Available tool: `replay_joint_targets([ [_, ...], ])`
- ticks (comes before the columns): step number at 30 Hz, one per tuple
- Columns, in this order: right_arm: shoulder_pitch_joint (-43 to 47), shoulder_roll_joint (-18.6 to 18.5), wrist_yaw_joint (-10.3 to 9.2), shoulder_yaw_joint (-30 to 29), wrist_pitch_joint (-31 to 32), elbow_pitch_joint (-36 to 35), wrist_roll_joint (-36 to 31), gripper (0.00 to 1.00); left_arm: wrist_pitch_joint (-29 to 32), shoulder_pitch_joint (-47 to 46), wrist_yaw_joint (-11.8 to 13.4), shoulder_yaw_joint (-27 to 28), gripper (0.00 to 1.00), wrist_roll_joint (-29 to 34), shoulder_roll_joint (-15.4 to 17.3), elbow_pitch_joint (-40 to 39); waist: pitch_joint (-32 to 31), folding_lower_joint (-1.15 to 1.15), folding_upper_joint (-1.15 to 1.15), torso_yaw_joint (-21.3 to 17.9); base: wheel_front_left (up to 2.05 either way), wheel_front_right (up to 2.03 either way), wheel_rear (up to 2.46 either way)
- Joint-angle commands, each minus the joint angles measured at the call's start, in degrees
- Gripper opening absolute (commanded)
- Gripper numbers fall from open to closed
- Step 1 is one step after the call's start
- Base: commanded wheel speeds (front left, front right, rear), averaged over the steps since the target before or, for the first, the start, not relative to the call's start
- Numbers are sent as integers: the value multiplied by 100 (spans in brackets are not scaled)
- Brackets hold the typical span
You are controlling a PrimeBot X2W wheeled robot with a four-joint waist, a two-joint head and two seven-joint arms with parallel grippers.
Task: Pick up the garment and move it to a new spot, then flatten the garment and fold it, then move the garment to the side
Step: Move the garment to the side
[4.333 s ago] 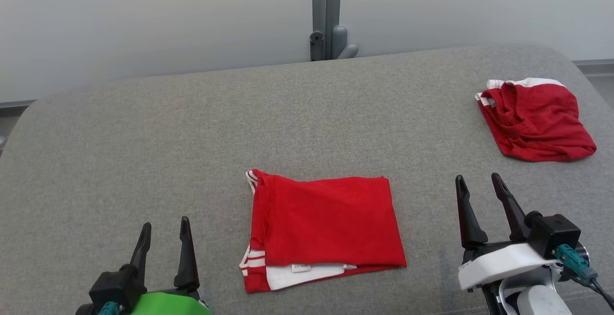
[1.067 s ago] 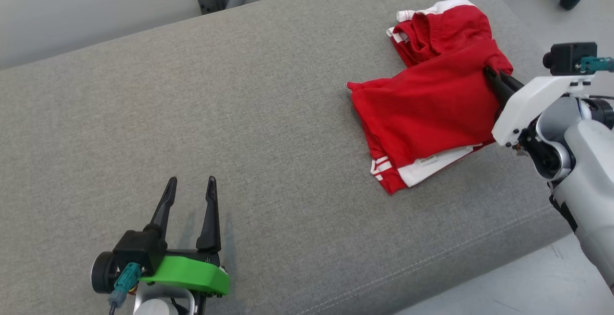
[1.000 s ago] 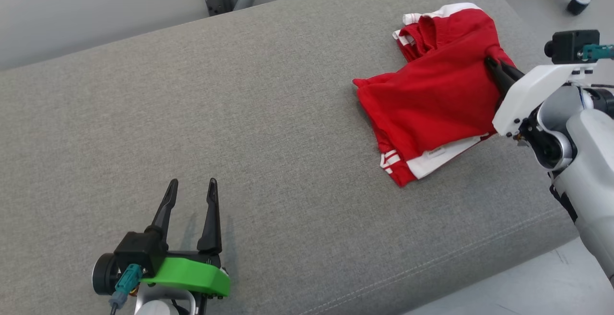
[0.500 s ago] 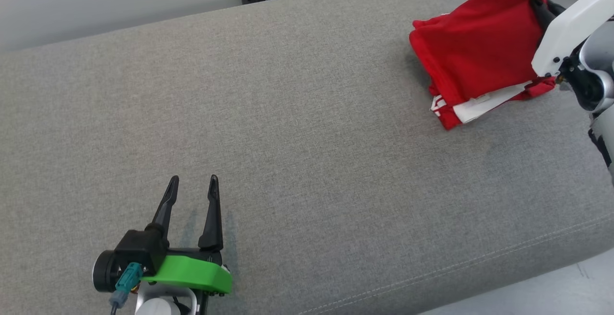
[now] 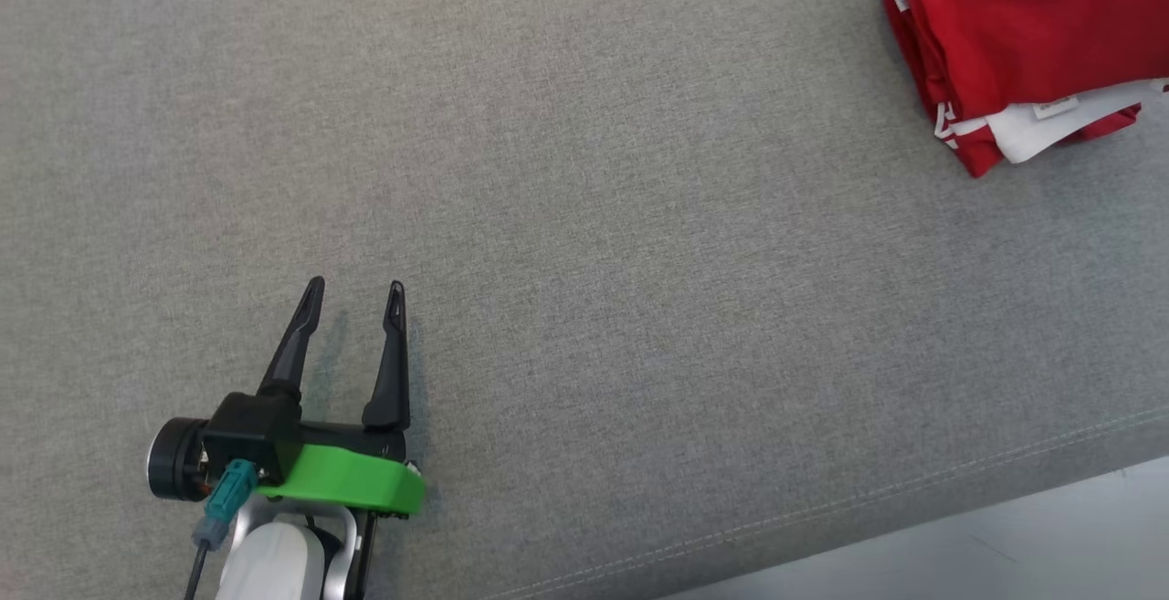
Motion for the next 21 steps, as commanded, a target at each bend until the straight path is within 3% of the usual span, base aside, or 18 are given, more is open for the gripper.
replay_joint_targets([
  [1, -148, -52, -4, -156, -155, 224, -126, 0, -4, -156, -16, -6, 100, 42, 82, -31, 431, 0, 54, 155, 0, 0, 0],
  [10, -481, -167, -4, -743, -865, 1232, -672, 0, 61, -317, 8, -43, 100, 99, 194, -137, 862, 0, 54, 382, 0, 0, 0],
  [11, -516, -159, -4, -822, -958, 1323, -743, 6, 63, -323, 11, -42, 100, 102, 213, -149, 893, 0, 54, 405, 0, 0, 0],
  [12, -547, -179, -4, -898, -1027, 1398, -801, 28, 68, -324, 13, -48, 100, 106, 227, -161, 925, 0, 54, 429, 0, 0, 0],
  [13, -561, -197, -4, -973, -1063, 1469, -866, 58, 75, -330, 17, -51, 100, 107, 240, -176, 951, 0, 54, 446, 0, 0, 0],
  [14, -568, -192, -4, -1045, -1105, 1520, -924, 100, 75, -334, 22, -54, 100, 104, 250, -191, 971, 0, 54, 459, 0, 0, 0],
  [21, -506, -62, -5, -1555, -1270, 1646, -1442, 100, 126, -335, 84, -53, 100, 103, 320, -294, 1037, 0, 54, 438, 0, 0, 0],
])
